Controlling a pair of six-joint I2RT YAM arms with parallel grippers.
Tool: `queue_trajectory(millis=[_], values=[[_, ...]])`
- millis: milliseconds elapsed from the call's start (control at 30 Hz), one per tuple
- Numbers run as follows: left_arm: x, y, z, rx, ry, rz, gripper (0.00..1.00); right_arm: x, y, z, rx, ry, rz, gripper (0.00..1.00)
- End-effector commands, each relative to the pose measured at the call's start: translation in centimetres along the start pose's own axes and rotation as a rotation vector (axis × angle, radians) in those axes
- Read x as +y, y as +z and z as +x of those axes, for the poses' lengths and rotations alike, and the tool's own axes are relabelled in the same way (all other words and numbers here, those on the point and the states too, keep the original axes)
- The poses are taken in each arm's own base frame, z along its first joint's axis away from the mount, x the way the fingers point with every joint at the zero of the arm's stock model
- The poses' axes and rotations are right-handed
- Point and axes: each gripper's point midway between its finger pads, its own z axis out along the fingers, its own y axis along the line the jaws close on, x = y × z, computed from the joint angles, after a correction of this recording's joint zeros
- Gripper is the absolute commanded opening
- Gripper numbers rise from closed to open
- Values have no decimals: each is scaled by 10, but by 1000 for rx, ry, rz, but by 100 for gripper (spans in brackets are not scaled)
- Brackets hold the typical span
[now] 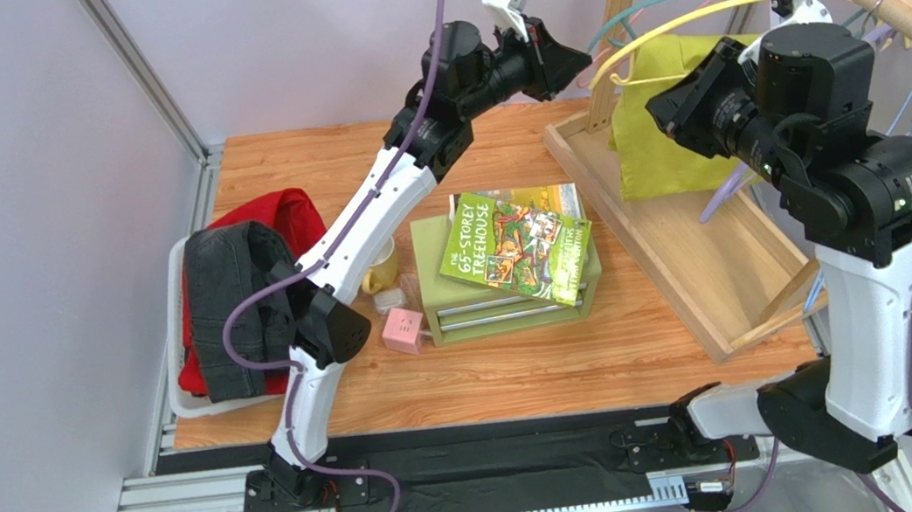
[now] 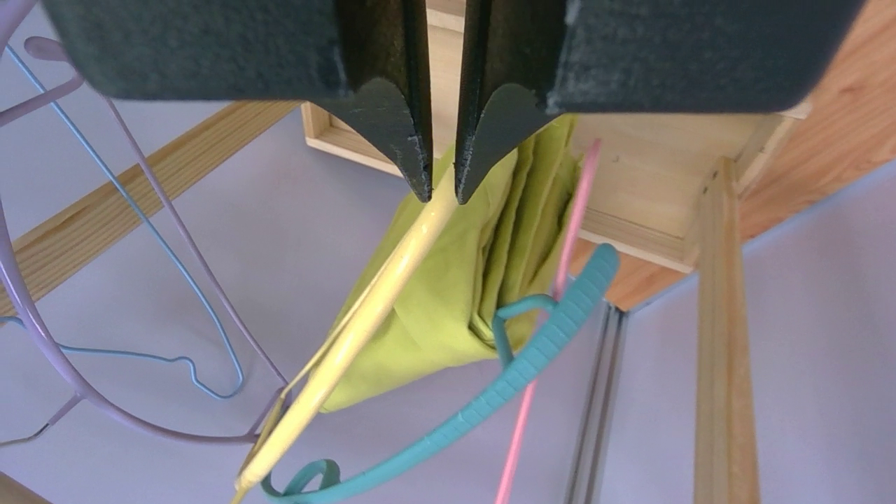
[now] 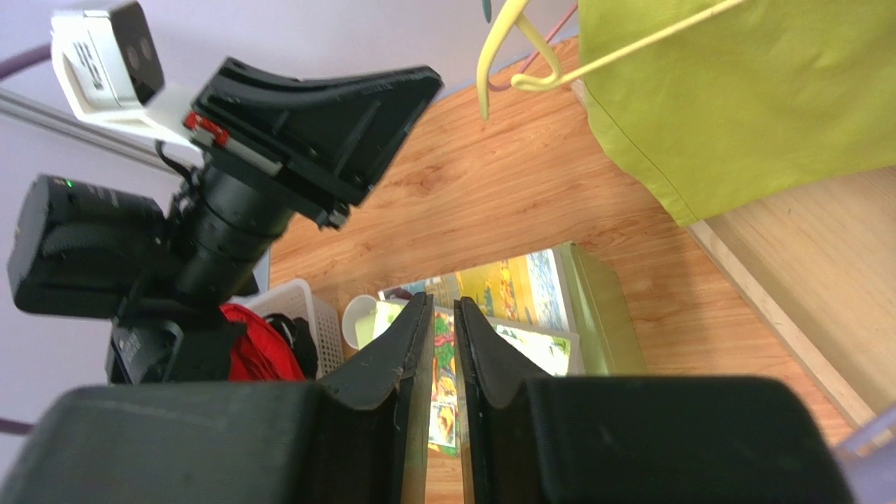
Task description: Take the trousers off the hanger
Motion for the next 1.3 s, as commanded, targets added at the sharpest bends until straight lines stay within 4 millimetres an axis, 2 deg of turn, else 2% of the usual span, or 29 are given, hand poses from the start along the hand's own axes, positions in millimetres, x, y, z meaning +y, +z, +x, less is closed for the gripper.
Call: queue_trajectory(millis=[0,200,267,333,467,600,633,667,700,733,833,933,967,1033,1067,1133,1200,1267], values=[[-14,7,-3,-28,-30,44,23,17,15,-34,-128,49,-29,19],[-14,19,22,18,-111,90,28,31,36,-59,-200,95,-43,22],[-14,18,26,35,-106,92,28,37,42,-60,-200,100,-67,22],[-19,16,22,23,-92,108,34,40,47,-64,-205,117,-82,23],[-31,18,30,47,-148,181,41,41,58,-68,-214,161,-74,24],[-42,9,37,108,-150,222,42,36,73,-72,-238,180,-38,38],[-52,0,24,102,-129,230,43,36,74,-73,-242,187,-36,39],[-52,-4,28,117,-119,226,44,36,79,-73,-242,192,-32,41],[-53,-9,23,111,-82,225,48,39,80,-75,-247,203,-46,45],[-61,-19,10,101,-54,225,50,40,81,-75,-248,208,-50,47],[-75,-36,-16,69,25,236,58,44,80,-75,-242,211,-70,49],[-79,-44,-32,37,58,240,64,41,74,-74,-245,215,-67,49],[-78,-44,-35,26,58,235,69,42,73,-74,-247,217,-72,50],[-68,-41,-42,-2,18,224,84,41,71,-72,-241,226,-75,51],[-65,-38,-43,-11,0,233,99,44,70,-72,-236,228,-92,53],[-50,-27,-46,-35,-46,230,99,46,67,-72,-236,227,-105,56],[-46,-20,-47,-47,-124,240,99,49,63,-74,-239,225,-118,59],[-40,-8,-39,-50,-193,252,99,50,58,-78,-252,220,-129,60]])
